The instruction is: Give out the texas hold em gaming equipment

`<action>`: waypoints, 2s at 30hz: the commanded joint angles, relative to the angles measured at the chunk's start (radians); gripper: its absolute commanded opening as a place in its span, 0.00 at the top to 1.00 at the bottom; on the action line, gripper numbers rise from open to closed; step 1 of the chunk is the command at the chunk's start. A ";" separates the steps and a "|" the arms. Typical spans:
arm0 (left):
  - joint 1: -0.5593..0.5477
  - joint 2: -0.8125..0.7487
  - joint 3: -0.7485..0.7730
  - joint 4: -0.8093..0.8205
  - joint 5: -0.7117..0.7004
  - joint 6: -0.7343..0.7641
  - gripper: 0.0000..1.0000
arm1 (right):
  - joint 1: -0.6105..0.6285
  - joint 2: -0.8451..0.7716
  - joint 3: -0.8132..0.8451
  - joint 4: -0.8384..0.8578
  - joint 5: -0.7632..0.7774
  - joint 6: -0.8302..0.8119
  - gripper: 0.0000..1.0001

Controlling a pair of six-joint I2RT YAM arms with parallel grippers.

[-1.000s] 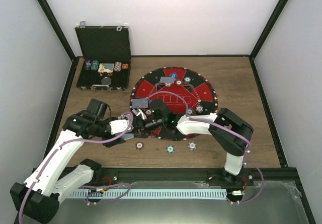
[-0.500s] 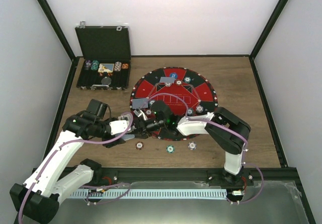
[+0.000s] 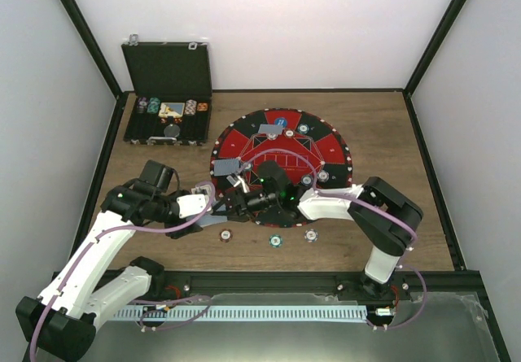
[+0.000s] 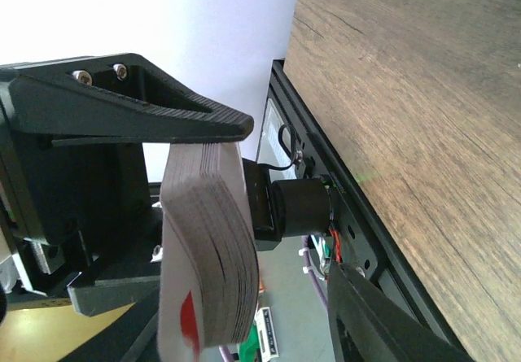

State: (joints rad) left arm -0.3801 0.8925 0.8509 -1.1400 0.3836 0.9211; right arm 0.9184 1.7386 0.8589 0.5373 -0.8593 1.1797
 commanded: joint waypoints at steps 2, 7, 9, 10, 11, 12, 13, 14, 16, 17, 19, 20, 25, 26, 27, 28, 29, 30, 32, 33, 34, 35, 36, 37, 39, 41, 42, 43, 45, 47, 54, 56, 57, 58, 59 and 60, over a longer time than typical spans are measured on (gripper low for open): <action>0.004 -0.014 0.038 0.001 0.020 0.021 0.94 | -0.016 -0.058 -0.032 -0.081 0.033 -0.022 0.65; 0.003 -0.014 0.032 0.002 0.023 0.021 0.94 | -0.018 -0.116 -0.035 -0.117 0.049 -0.032 0.87; 0.004 -0.013 0.032 0.003 0.025 0.018 0.94 | -0.024 -0.141 -0.038 -0.145 0.054 -0.047 0.89; 0.004 -0.014 0.032 0.002 0.024 0.018 0.94 | -0.029 -0.154 -0.043 -0.157 0.055 -0.054 0.90; 0.003 -0.014 0.033 0.002 0.023 0.018 0.94 | -0.035 -0.170 -0.048 -0.168 0.056 -0.058 0.91; 0.004 -0.014 0.034 0.002 0.023 0.018 0.94 | -0.041 -0.182 -0.058 -0.175 0.057 -0.060 0.92; 0.004 -0.013 0.033 0.002 0.022 0.018 0.94 | -0.046 -0.193 -0.066 -0.179 0.057 -0.063 0.93; 0.003 -0.012 0.034 0.003 0.021 0.017 0.94 | -0.049 -0.202 -0.074 -0.186 0.055 -0.066 0.94; 0.004 -0.011 0.032 0.002 0.022 0.018 0.94 | -0.059 -0.220 -0.089 -0.200 0.053 -0.072 0.98; 0.004 -0.011 0.032 0.002 0.021 0.018 0.94 | -0.063 -0.232 -0.095 -0.211 0.051 -0.077 0.99; 0.004 -0.011 0.030 0.002 0.021 0.017 0.94 | -0.082 -0.264 -0.108 -0.244 0.054 -0.092 0.99; 0.003 -0.009 0.030 0.003 0.020 0.017 0.94 | -0.093 -0.282 -0.112 -0.267 0.055 -0.103 0.99; 0.003 -0.008 0.031 0.002 0.015 0.017 0.94 | -0.202 -0.383 -0.149 -0.377 0.018 -0.170 0.99; 0.003 -0.007 0.032 0.001 0.015 0.015 0.94 | -0.238 -0.403 -0.151 -0.427 0.016 -0.194 0.99; 0.004 -0.007 0.032 0.000 0.015 0.016 0.94 | -0.256 -0.421 -0.155 -0.457 0.016 -0.222 0.99; 0.003 -0.009 0.031 -0.001 0.014 0.016 0.94 | -0.291 -0.439 -0.162 -0.490 0.014 -0.246 0.99; 0.003 -0.011 0.030 -0.001 0.013 0.016 0.94 | -0.345 -0.452 -0.175 -0.531 0.009 -0.268 0.99; 0.003 -0.012 0.028 -0.001 0.012 0.015 0.94 | -0.388 -0.465 -0.197 -0.554 -0.003 -0.287 0.99; 0.003 -0.013 0.027 -0.004 0.011 0.016 0.94 | -0.473 -0.478 -0.226 -0.606 -0.009 -0.334 0.99; 0.004 -0.013 0.029 -0.005 0.011 0.016 0.94 | -0.510 -0.479 -0.238 -0.636 -0.008 -0.361 0.99; 0.003 -0.013 0.032 -0.007 0.011 0.016 0.94 | -0.544 -0.479 -0.248 -0.662 -0.004 -0.385 0.99; 0.003 -0.014 0.034 -0.008 0.009 0.016 0.94 | -0.571 -0.477 -0.258 -0.683 0.000 -0.408 0.99; 0.004 -0.016 0.034 -0.010 0.008 0.017 0.94 | -0.594 -0.478 -0.267 -0.700 0.004 -0.425 0.99; 0.003 -0.015 0.033 -0.010 0.006 0.017 0.94 | -0.615 -0.476 -0.276 -0.715 0.008 -0.440 0.99; 0.003 -0.016 0.033 -0.013 0.002 0.020 0.94 | -0.642 -0.482 -0.289 -0.740 0.022 -0.462 0.99; 0.004 -0.017 0.030 -0.016 0.000 0.020 0.94 | -0.659 -0.485 -0.294 -0.762 0.041 -0.477 0.99; 0.003 -0.018 0.029 -0.015 0.000 0.021 0.94 | -0.663 -0.486 -0.294 -0.772 0.055 -0.484 0.99; 0.003 -0.018 0.029 -0.016 0.000 0.021 0.94 | -0.664 -0.483 -0.293 -0.784 0.071 -0.493 0.99; 0.004 -0.019 0.028 -0.016 0.000 0.021 0.94 | -0.667 -0.472 -0.291 -0.802 0.095 -0.507 0.99; 0.004 -0.021 0.029 -0.015 0.000 0.022 0.94 | -0.667 -0.453 -0.292 -0.814 0.107 -0.520 0.99; 0.003 -0.021 0.028 -0.015 0.001 0.022 0.94 | -0.668 -0.404 -0.315 -0.826 0.134 -0.554 0.97; 0.003 -0.021 0.027 -0.015 0.003 0.024 0.94 | -0.668 -0.388 -0.318 -0.824 0.131 -0.563 0.96; 0.004 -0.020 0.027 -0.014 0.003 0.023 0.94 | -0.668 -0.383 -0.319 -0.823 0.132 -0.567 0.96; 0.003 -0.021 0.028 -0.014 0.002 0.024 0.94 | -0.668 -0.373 -0.322 -0.821 0.132 -0.570 0.96; 0.003 -0.021 0.029 -0.014 0.002 0.023 0.94 | -0.667 -0.368 -0.325 -0.820 0.134 -0.573 0.95; 0.003 -0.021 0.029 -0.014 0.003 0.022 0.94 | -0.667 -0.361 -0.328 -0.821 0.138 -0.577 0.93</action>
State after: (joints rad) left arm -0.3801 0.8814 0.8528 -1.1477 0.3744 0.9241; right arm 0.2634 1.3567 0.5518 -0.2695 -0.7376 0.6384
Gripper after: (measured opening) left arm 0.657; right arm 0.050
